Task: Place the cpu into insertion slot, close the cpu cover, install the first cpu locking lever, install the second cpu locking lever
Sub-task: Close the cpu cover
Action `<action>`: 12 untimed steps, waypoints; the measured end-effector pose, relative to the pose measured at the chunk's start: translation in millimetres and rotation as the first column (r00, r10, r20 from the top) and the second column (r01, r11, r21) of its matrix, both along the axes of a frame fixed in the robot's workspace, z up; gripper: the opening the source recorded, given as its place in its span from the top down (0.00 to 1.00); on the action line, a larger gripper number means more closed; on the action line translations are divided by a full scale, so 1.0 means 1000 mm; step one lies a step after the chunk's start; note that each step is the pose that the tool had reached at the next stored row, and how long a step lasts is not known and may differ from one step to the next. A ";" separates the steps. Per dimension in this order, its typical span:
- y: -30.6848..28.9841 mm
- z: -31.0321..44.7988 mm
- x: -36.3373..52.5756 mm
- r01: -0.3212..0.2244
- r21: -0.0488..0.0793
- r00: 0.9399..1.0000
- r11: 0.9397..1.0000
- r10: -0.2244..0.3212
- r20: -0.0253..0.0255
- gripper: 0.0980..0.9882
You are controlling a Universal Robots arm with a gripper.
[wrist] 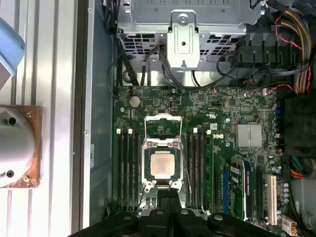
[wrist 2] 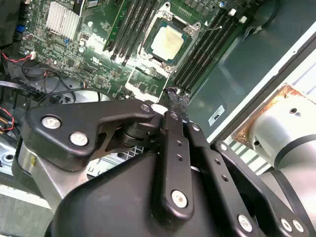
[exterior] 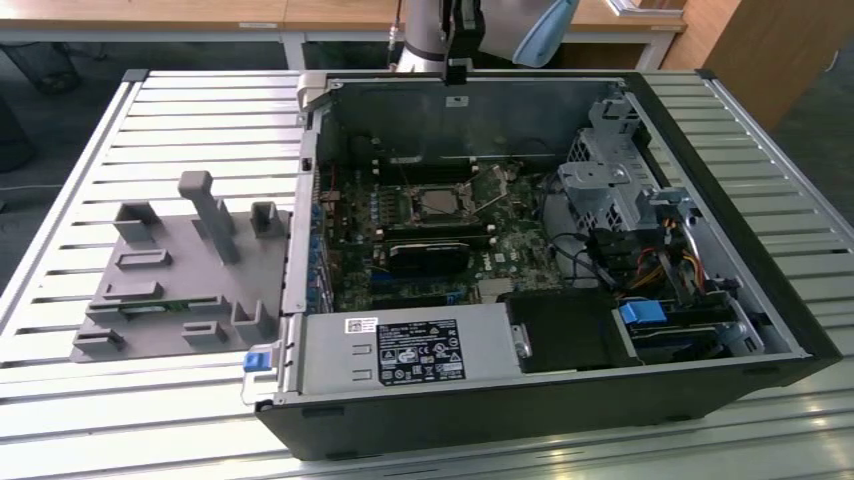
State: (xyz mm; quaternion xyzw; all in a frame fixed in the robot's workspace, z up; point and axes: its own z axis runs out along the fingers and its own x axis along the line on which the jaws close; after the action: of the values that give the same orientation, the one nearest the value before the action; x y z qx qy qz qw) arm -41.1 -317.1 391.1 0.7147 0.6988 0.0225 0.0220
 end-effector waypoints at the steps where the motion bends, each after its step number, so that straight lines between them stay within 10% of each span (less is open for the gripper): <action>1: 0.0000 -0.0002 0.0000 0.000 0.000 1.000 1.000 0.000 0.000 0.99; 12: 0.0000 -0.0080 0.0000 0.000 0.000 1.000 1.000 0.000 0.000 0.99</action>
State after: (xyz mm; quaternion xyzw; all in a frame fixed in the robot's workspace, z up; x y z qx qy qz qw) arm -41.1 -317.1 383.1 0.7147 0.6988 0.0225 0.0220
